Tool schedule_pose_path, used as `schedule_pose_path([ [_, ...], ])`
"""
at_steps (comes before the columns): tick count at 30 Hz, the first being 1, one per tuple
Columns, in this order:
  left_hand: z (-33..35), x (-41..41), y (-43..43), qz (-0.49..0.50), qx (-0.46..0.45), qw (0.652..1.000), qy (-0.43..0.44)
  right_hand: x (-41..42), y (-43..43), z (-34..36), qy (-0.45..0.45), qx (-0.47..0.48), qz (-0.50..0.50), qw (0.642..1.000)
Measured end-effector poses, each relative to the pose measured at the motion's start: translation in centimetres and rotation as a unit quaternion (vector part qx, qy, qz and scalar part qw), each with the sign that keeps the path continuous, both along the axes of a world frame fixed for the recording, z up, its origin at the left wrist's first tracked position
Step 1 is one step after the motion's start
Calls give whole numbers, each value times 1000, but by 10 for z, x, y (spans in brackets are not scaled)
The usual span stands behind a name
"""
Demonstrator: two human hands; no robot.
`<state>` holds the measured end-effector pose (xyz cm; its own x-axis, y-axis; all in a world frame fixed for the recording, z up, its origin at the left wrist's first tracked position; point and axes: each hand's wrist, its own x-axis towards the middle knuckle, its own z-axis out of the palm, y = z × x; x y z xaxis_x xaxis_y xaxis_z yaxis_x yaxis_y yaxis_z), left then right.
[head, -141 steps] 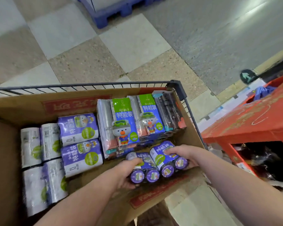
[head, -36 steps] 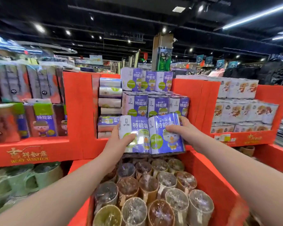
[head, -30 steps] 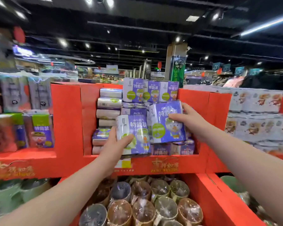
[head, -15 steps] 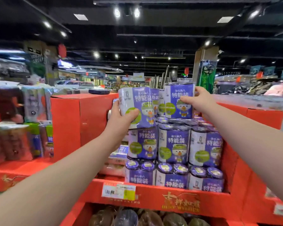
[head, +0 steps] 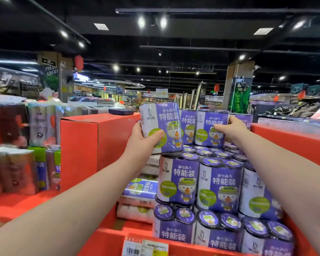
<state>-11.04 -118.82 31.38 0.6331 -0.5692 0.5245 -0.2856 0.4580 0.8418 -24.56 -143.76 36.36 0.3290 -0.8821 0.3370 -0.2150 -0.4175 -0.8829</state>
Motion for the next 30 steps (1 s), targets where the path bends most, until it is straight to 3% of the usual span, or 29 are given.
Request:
schedule_pose_path([
  [9,5,-5,-16,-28,-3,1000,4,1,17,1,31,-27,-28,999],
  [12,13,-12,-21,-40,2,999,-9,-7,28,13,-3,-95,-63,994],
  [15,20,-20,-33,-49,9,999,-21,-18,54,36,-42,-121,49,991],
  [17,24,-28,-44,-59,17,998,-34,-24,68,47,13,-101,160,982],
  [20,28,-43,-60,-80,45,994,-60,-34,78,60,84,-140,209,964],
  [25,33,-62,-83,-88,106,987,-78,-66,73,87,220,-165,155,949],
  [30,27,-51,-87,8,214,963,-163,-87,36,107,352,-143,69,922],
])
